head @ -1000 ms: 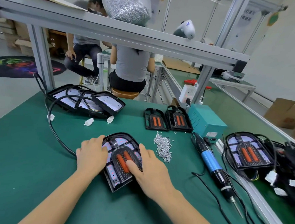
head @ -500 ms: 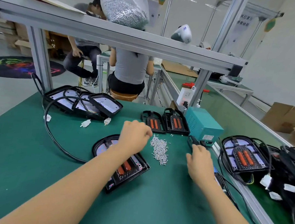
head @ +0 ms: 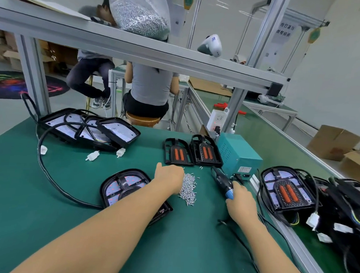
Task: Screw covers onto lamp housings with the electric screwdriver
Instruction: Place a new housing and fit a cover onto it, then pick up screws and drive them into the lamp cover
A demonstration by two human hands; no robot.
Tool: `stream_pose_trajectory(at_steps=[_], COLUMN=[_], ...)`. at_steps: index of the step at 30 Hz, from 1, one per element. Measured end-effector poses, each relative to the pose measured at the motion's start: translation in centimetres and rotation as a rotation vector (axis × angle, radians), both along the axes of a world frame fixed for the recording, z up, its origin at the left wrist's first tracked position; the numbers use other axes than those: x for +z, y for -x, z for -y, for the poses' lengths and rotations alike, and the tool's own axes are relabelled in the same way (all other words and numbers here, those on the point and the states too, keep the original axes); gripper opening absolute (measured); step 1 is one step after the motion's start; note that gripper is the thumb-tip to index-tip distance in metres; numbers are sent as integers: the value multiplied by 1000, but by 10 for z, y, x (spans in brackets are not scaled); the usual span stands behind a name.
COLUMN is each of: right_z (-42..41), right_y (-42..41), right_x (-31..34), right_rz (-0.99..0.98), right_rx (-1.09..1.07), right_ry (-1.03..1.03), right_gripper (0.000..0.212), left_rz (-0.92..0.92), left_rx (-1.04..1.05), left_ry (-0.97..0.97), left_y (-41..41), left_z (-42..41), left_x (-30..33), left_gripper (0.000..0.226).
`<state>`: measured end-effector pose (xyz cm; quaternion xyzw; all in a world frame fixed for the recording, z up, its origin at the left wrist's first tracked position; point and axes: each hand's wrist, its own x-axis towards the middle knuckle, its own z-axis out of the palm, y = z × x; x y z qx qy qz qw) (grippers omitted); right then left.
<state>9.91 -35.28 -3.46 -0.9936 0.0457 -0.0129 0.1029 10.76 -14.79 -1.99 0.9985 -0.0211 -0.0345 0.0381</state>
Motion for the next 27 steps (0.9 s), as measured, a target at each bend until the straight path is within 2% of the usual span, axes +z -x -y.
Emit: stream_pose_trajectory(at_steps=[5,10,13,19,22,27], right_z=[5,16,16,13,15,14], right_y=[0,0,-6,-16,-19,-20], right_x=[3,-1,1,8,8,6], right_rz=[-12,-78,-99,-200,-213,-229], right_rx=[3,-88,-66,-67,-75,-83], right_ry=[-69,-106,-82,-19,-21,-28], right_gripper=[43,55,52,42,40,40], left_rz=[-20,13,21,-57,-64,-71], left_rx=[-23,-97,-162,-135,-110,-105], left_ry=[-29,-77,-86,-85,-66,-104], left_y=[-1,-1,0,4,6,10], left_z=[4,8,10,17,21,23], left_x=[1,-2,2,6,8,7], left_gripper=[17,23,34,20,34,32])
